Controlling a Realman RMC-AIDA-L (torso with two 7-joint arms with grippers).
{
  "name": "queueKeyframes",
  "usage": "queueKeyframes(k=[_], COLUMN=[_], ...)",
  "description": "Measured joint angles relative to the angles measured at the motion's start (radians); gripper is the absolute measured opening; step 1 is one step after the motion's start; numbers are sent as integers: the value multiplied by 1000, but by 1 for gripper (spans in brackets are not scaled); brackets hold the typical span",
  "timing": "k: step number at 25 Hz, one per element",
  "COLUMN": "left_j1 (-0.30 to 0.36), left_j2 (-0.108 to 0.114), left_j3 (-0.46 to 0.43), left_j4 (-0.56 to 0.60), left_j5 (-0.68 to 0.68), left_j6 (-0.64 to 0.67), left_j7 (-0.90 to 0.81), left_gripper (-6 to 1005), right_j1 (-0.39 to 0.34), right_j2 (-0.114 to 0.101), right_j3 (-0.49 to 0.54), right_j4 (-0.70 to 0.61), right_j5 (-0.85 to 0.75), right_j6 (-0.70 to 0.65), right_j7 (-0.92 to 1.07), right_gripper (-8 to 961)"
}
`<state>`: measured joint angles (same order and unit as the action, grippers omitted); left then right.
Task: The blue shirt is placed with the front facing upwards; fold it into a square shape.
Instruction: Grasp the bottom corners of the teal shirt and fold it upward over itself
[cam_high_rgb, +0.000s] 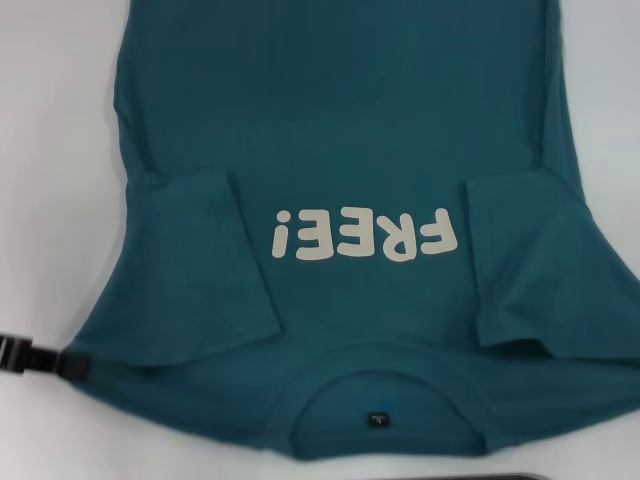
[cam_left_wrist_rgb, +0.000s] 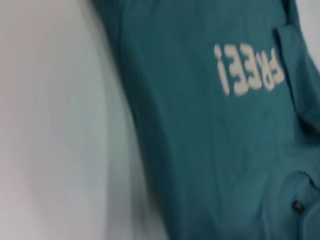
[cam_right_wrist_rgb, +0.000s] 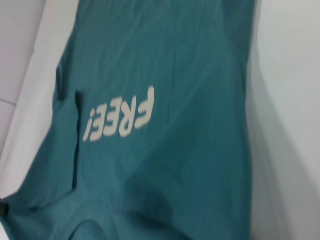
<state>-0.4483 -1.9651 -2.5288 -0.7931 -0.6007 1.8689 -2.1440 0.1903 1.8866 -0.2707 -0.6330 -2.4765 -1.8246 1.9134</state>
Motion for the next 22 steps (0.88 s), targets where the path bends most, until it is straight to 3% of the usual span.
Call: queueKeyframes(k=[8,15,22], left_j1=[-84,-164,-249], left_j2=[-1,20,24], left_j3=[-82,-107,-128], left_j4=[-1,47,92], left_j5=[-42,-117,-164], left_j6=[-31,-154,-300], left_j7=[16,11,-4], left_gripper=[0,1,2], right_j1=[49,138,247], right_j2=[-5,-10,-12], right_j3=[109,139,136], right_j4=[0,-3,-4], right_j5=[8,36,74], right_j6=[1,32,105], right_j7=[-9,-1,22], right_gripper=[28,29,28])
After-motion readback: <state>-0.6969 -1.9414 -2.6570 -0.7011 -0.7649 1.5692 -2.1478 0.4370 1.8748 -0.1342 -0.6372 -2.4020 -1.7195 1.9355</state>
